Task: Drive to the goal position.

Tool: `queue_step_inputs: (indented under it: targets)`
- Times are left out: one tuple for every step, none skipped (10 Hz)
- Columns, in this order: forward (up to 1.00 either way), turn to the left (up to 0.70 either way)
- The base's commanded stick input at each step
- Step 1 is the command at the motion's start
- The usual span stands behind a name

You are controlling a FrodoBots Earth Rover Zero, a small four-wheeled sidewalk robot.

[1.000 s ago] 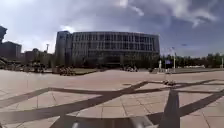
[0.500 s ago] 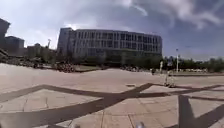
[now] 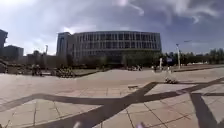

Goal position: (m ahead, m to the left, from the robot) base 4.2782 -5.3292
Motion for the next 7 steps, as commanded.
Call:
queue_step_inputs:
  targets:
    - [0.7, -0.05]
    - [0.7, -0.05]
    - [0.7, -0.05]
    - [0.7, -0.05]
    - [0.7, -0.05]
    - [0.7, -0.05]
    - [0.7, -0.05]
